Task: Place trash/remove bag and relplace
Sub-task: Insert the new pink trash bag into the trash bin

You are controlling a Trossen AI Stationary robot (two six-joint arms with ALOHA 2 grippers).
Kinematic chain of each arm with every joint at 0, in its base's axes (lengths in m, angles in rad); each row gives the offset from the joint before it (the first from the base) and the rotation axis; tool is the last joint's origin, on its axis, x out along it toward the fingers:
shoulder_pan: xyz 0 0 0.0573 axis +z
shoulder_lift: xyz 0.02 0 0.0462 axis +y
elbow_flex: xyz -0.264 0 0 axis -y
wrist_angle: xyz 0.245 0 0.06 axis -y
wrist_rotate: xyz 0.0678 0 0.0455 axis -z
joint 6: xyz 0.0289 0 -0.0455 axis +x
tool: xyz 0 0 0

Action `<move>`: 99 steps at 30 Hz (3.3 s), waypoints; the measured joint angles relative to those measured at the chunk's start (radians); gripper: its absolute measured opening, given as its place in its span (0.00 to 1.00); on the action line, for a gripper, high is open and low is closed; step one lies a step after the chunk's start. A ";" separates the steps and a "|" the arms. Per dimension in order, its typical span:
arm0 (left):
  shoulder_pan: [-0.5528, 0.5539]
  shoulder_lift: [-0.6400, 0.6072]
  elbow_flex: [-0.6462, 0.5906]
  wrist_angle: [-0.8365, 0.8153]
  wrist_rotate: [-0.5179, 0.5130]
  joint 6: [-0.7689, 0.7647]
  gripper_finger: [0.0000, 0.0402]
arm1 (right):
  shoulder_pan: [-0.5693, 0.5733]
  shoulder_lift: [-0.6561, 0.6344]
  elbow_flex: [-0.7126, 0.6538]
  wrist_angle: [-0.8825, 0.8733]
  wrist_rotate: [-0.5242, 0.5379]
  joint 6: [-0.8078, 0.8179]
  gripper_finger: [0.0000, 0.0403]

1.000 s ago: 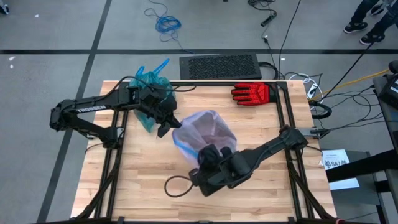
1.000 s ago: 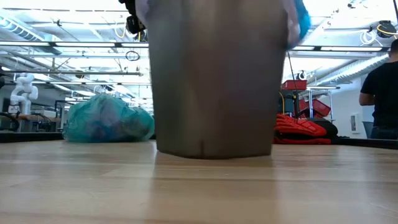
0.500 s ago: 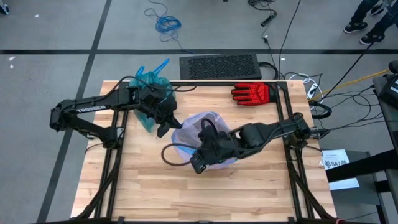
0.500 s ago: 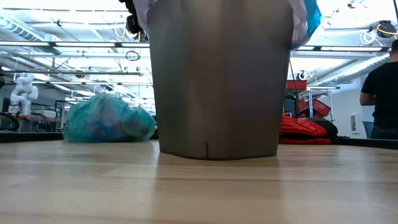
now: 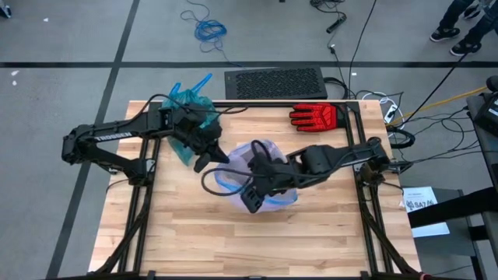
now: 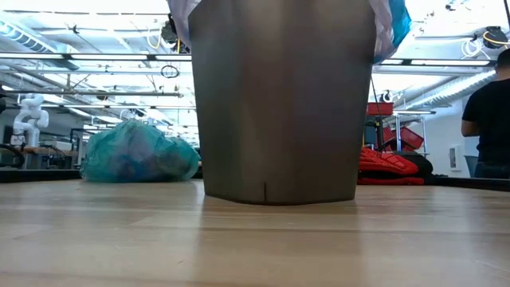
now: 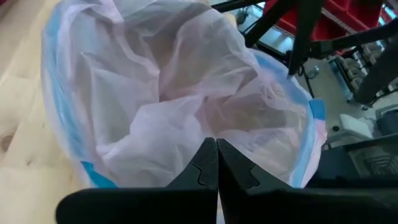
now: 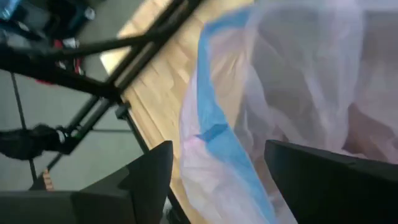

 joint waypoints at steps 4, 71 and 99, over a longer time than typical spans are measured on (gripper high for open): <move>0.001 0.000 0.000 0.025 0.005 -0.021 0.00 | -0.010 0.026 0.000 -0.001 -0.041 -0.013 0.57; -0.041 -0.009 -0.206 -0.019 -0.173 -0.034 0.00 | 0.151 0.244 0.000 0.046 0.124 0.125 0.00; -0.071 -0.124 -0.209 0.099 -0.163 -0.182 0.00 | 0.147 0.244 0.000 0.056 0.129 0.135 0.00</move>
